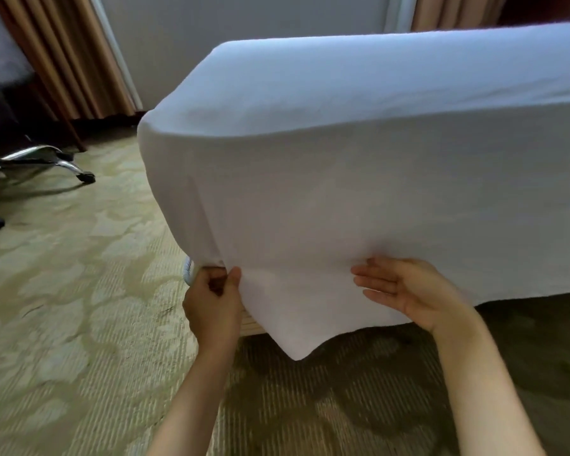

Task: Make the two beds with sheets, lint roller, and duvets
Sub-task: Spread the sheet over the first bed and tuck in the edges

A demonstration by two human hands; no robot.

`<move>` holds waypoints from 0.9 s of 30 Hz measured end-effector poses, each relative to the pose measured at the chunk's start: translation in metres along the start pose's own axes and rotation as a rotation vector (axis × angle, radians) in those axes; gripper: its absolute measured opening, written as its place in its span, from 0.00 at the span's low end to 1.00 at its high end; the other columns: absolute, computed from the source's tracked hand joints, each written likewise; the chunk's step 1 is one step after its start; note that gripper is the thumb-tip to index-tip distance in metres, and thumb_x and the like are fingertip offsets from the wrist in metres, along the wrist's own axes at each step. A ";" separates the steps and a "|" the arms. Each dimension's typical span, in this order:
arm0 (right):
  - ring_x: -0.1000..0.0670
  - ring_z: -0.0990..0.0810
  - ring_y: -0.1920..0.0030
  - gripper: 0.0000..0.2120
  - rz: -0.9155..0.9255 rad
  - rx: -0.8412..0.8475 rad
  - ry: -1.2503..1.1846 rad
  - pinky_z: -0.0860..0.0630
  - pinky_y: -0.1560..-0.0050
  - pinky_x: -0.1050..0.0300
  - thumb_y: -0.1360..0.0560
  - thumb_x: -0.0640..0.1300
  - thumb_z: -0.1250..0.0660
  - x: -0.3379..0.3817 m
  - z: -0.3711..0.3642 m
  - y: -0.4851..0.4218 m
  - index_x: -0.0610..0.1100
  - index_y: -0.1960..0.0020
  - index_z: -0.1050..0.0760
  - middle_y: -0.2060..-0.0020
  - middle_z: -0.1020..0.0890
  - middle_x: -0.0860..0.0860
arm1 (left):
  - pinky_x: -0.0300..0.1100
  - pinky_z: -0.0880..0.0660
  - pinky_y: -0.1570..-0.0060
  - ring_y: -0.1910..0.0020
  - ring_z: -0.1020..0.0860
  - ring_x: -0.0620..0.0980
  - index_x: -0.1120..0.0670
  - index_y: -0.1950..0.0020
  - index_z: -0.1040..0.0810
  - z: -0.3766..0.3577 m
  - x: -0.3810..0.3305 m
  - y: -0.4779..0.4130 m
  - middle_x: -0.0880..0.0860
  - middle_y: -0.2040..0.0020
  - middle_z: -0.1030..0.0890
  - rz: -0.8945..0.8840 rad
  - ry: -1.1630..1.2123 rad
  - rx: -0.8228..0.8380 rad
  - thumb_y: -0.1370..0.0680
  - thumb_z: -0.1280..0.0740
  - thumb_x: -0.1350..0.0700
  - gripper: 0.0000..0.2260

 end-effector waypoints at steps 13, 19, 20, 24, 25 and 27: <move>0.43 0.19 0.51 0.06 -0.002 0.019 -0.253 0.21 0.50 0.53 0.22 0.35 0.39 -0.005 0.002 -0.016 0.34 0.49 0.26 0.51 0.20 0.36 | 0.43 0.31 0.59 0.61 0.25 0.51 0.60 0.59 0.24 -0.008 0.011 -0.007 0.50 0.63 0.23 0.256 0.020 0.021 0.26 0.30 0.55 0.09; 0.43 0.16 0.57 0.06 0.000 0.058 -0.263 0.19 0.55 0.54 0.22 0.34 0.40 -0.005 0.000 -0.021 0.33 0.51 0.26 0.57 0.18 0.36 | 0.37 0.26 0.70 0.79 0.24 0.42 0.59 0.59 0.23 -0.031 0.001 -0.002 0.52 0.72 0.18 0.636 0.235 0.381 0.20 0.42 0.59 0.12; 0.43 0.15 0.59 0.06 0.002 0.068 -0.250 0.19 0.56 0.54 0.22 0.34 0.40 -0.003 -0.001 -0.021 0.33 0.51 0.25 0.58 0.17 0.36 | 0.39 0.24 0.66 0.76 0.21 0.44 0.61 0.57 0.23 -0.032 -0.001 -0.004 0.53 0.70 0.18 0.719 0.301 0.421 0.20 0.43 0.61 0.11; 0.38 0.17 0.53 0.04 0.005 0.056 -0.383 0.19 0.53 0.49 0.24 0.32 0.39 -0.004 -0.006 -0.022 0.33 0.52 0.26 0.52 0.21 0.32 | 0.49 0.23 0.49 0.53 0.19 0.59 0.69 0.47 0.26 -0.027 -0.013 -0.012 0.65 0.52 0.19 0.939 0.475 0.493 0.22 0.43 0.70 0.09; 0.37 0.18 0.51 0.03 0.021 0.043 -0.412 0.20 0.52 0.48 0.24 0.31 0.38 -0.006 -0.008 -0.022 0.33 0.52 0.26 0.51 0.21 0.32 | 0.51 0.24 0.46 0.49 0.21 0.61 0.70 0.45 0.27 -0.024 -0.016 -0.012 0.66 0.48 0.21 0.958 0.512 0.487 0.23 0.43 0.71 0.09; 0.38 0.17 0.51 0.03 0.060 0.019 -0.359 0.20 0.51 0.49 0.25 0.30 0.38 -0.010 -0.008 -0.022 0.33 0.53 0.25 0.49 0.21 0.31 | 0.51 0.26 0.42 0.44 0.22 0.61 0.70 0.44 0.27 -0.022 -0.018 -0.007 0.66 0.46 0.22 0.943 0.566 0.511 0.24 0.41 0.71 0.10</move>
Point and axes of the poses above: each hand's wrist, its own y-axis away from the middle knuckle, its own z-axis out of the back of the hand, x = y × z, the point moved 5 cm from there along -y, towards the middle knuckle
